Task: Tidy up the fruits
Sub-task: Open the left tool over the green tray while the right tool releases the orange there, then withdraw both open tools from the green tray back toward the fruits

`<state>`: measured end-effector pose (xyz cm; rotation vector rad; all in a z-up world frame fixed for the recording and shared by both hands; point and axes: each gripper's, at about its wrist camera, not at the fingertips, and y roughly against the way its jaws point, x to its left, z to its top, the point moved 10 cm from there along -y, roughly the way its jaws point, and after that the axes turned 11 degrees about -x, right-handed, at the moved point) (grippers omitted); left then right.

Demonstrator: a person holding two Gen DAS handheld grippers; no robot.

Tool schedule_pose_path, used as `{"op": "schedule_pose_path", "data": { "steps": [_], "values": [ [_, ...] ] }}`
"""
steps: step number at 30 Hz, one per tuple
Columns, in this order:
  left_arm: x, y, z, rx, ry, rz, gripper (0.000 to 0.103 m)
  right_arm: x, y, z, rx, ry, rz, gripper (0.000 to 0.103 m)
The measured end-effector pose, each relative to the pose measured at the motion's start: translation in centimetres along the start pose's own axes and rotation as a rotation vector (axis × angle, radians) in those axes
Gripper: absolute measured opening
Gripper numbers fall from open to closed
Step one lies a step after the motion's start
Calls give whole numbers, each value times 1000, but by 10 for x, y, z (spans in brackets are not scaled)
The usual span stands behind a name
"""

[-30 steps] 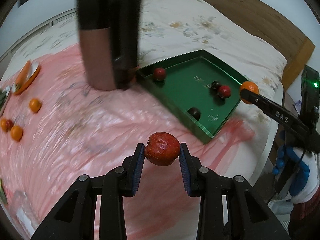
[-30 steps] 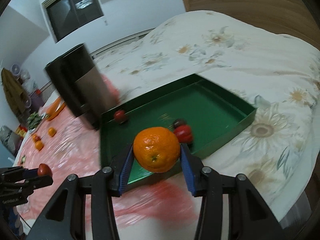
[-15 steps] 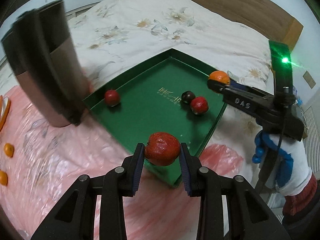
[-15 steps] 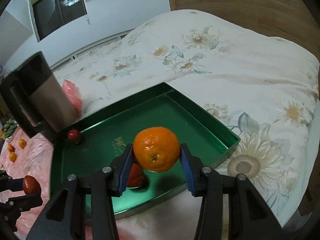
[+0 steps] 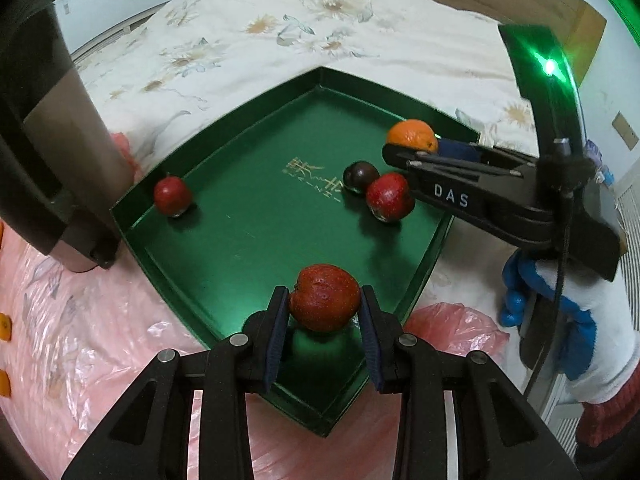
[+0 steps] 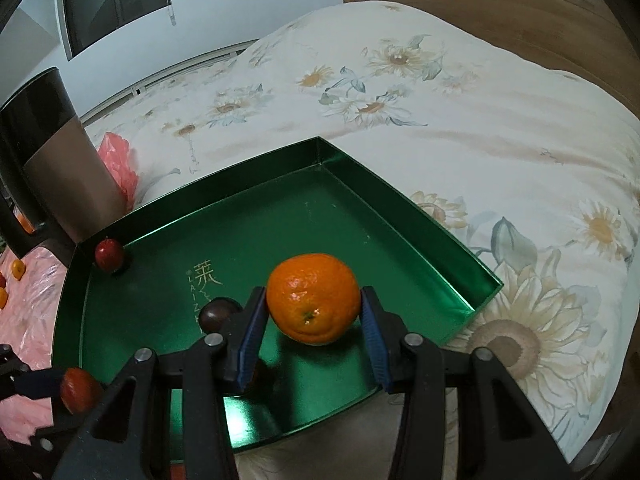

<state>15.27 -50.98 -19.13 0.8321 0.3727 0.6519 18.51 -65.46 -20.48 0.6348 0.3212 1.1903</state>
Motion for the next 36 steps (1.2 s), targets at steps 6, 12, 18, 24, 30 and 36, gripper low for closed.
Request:
{"op": "schedule_pose_path", "data": {
  "steps": [6,12,18,24,30,36],
  "values": [
    [-2,-4,-3,7,-19,16,30,0,1,-2,3,13,-13,57],
    [-2,-5,-2,12,-15,29,30,-4,5,-4,5,7,-37,75],
    [-1,3,-3,10,-6,45,31,-4,14,-1,-5,16,-47,94],
    [-4,27,7,-45,-16,59,49,-9,33,3,-33,-15,-53,103],
    [-1,51,11,-80,-15,78,52,-1,56,4,-54,-28,-40,103],
    [15,78,4,-103,27,110,54,13,78,5,-65,-34,-31,103]
  ]
}}
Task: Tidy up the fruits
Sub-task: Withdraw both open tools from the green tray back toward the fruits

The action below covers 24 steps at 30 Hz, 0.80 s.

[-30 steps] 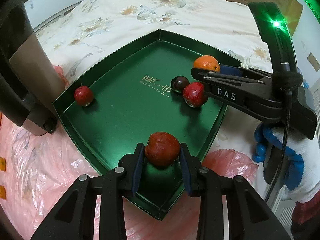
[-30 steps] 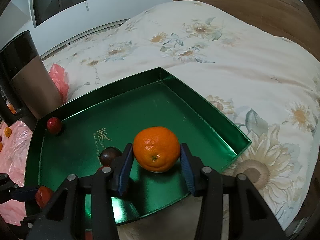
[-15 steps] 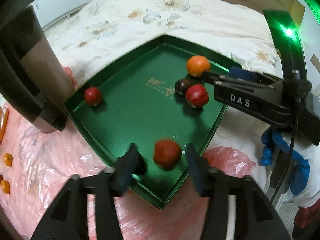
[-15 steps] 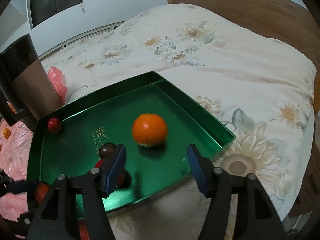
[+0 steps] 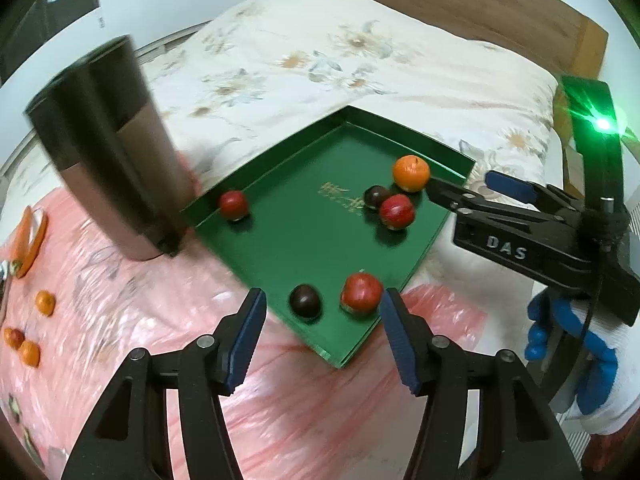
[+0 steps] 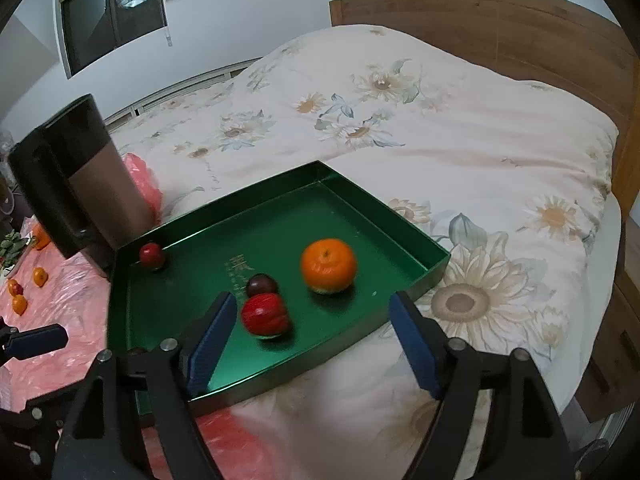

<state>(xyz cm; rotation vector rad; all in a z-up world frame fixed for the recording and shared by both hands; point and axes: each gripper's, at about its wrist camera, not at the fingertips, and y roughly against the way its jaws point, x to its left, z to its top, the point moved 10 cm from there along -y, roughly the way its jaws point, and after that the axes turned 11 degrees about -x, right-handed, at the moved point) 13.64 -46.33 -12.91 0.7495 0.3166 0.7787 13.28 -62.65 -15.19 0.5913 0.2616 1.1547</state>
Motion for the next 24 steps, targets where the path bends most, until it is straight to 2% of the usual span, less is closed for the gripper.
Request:
{"op": "schedule_pose_path", "data": {
  "steps": [7,12,20,24],
  "values": [
    [40,38,-16,-57,57,92,54,23,32,2,-25,5,17,103],
    [63,64,-37,-60,100,126,54,43,52,-6,-27,9,35,103],
    [88,99,-57,-86,149,177,58,83,86,-16,-33,23,88,103],
    [101,124,-65,-120,161,225,63,106,102,-19,-37,32,122,103]
  ]
}}
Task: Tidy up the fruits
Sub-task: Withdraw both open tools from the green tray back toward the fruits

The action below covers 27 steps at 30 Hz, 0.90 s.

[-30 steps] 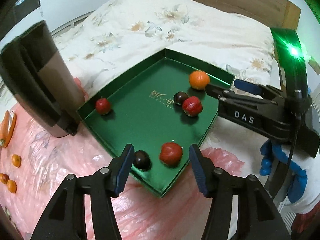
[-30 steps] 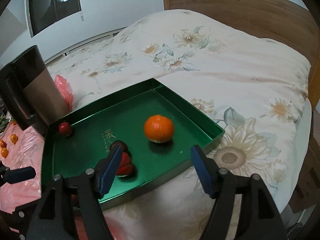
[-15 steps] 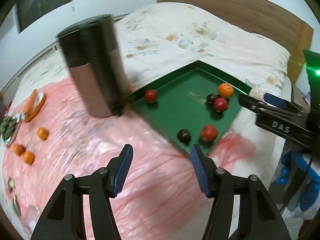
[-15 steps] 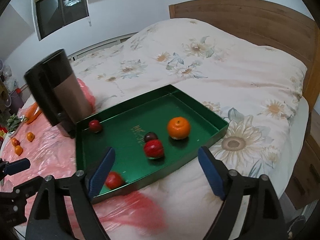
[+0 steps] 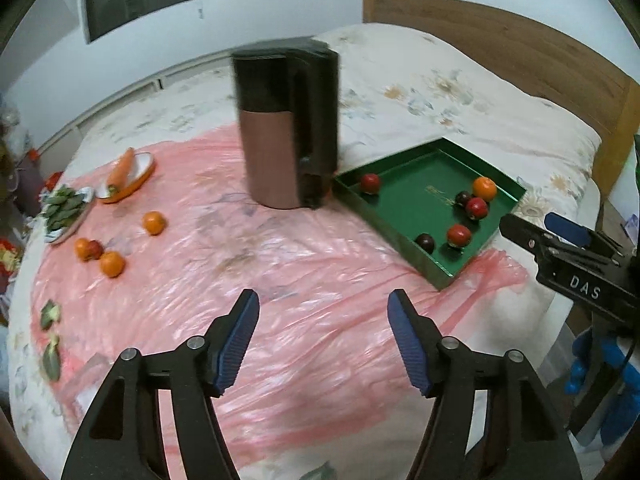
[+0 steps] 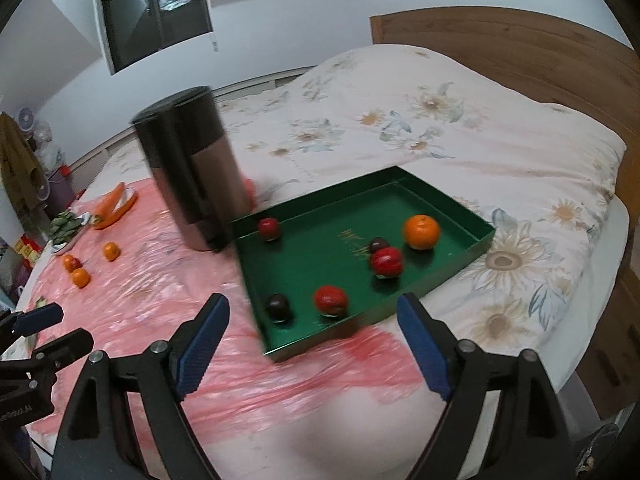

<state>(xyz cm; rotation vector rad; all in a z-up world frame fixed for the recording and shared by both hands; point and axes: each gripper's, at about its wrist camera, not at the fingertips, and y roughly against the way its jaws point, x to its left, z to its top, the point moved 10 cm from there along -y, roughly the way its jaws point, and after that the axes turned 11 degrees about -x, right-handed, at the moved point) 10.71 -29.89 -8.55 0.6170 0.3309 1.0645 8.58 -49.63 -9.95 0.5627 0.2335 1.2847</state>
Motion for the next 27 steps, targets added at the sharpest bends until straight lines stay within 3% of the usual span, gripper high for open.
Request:
{"op": "schedule_pose_path", "data": {
  "steps": [6,27],
  "values": [
    [27,29,-6,-35,24,45,71,40,16,-5,-5,41,52,103],
    [98,81,-31,-103,107,120,74,146,46,-20,1,180,197,103]
  ]
}}
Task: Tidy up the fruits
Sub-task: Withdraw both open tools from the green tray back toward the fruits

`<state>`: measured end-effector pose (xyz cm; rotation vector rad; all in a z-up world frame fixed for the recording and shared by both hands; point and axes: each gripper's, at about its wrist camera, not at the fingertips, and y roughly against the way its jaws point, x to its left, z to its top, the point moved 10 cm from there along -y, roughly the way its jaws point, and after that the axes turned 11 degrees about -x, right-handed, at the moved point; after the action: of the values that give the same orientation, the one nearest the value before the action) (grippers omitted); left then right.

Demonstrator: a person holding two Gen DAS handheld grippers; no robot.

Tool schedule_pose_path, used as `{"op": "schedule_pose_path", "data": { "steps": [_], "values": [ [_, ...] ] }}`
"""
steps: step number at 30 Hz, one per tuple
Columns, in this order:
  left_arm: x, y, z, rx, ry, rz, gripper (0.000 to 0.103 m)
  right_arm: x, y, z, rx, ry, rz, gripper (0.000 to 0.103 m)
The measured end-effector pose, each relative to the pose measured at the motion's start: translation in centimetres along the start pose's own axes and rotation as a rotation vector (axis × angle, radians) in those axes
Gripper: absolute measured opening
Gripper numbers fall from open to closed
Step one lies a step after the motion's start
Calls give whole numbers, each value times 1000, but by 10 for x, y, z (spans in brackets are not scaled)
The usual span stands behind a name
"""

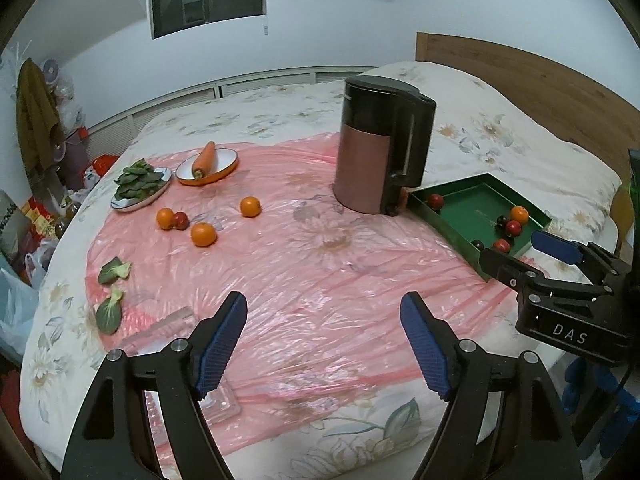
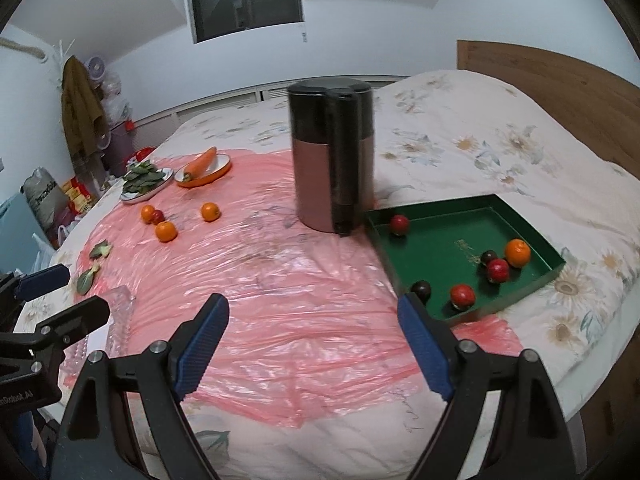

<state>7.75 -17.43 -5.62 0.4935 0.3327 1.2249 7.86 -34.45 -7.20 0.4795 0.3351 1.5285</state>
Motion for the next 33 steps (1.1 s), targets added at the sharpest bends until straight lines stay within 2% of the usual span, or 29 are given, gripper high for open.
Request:
{"op": "schedule_pose_path", "data": {
  "steps": [11,15,20,26,33],
  "values": [
    [28,4,-8,-5,33,29,75,31,-8,-4,21,46,29,103],
    [43,2,-14,1,58,47,84,43,-12,-7,33,66,41,103],
    [62,-1,-22,16,78,58,85,59,-18,-10,46,87,61,103],
    [97,-7,-41,66,114,73,85,82,-28,-16,66,113,102,103],
    [145,-20,-47,91,174,97,85,108,-52,-24,95,123,156,103]
  ]
}}
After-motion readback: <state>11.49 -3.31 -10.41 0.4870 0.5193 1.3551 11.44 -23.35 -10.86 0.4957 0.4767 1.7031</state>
